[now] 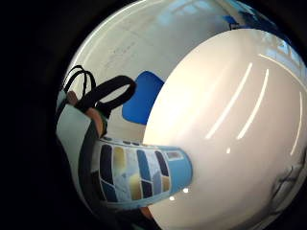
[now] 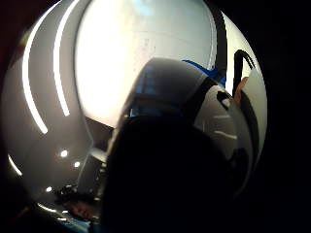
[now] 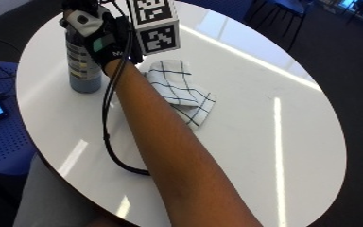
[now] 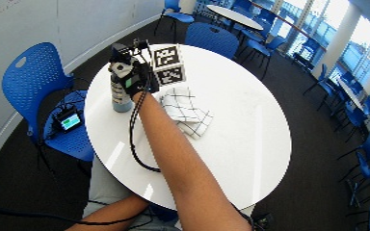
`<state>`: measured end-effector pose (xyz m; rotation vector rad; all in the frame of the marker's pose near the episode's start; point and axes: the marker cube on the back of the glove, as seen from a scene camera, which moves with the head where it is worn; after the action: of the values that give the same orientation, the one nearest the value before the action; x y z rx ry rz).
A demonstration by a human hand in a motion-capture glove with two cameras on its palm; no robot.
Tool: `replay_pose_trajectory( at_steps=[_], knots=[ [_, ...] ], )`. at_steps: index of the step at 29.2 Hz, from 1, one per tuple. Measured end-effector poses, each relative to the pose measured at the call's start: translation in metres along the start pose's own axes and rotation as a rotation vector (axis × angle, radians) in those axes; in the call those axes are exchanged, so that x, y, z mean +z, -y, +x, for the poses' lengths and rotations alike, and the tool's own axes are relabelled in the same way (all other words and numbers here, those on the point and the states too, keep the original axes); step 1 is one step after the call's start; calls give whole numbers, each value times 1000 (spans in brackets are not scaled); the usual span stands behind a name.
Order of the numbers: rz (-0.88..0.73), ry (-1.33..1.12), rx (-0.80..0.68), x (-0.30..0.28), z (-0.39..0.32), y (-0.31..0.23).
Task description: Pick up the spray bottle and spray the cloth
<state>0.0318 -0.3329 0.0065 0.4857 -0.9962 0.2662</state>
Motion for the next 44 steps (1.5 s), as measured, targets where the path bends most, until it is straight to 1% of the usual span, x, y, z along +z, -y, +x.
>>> replay_pose_trajectory(
  at_steps=[5, 16, 23, 27, 38, 44],
  knots=[
    [-7, 1, 13, 4, 2, -3],
    [-81, 27, 40, 9, 1, -7],
    [-156, 38, 66, 20, 5, -16],
    [-164, 19, 75, 24, 11, -21],
    [-203, 21, 60, 25, 19, -37],
    [-222, -61, 28, 15, 20, -56]
  ],
)
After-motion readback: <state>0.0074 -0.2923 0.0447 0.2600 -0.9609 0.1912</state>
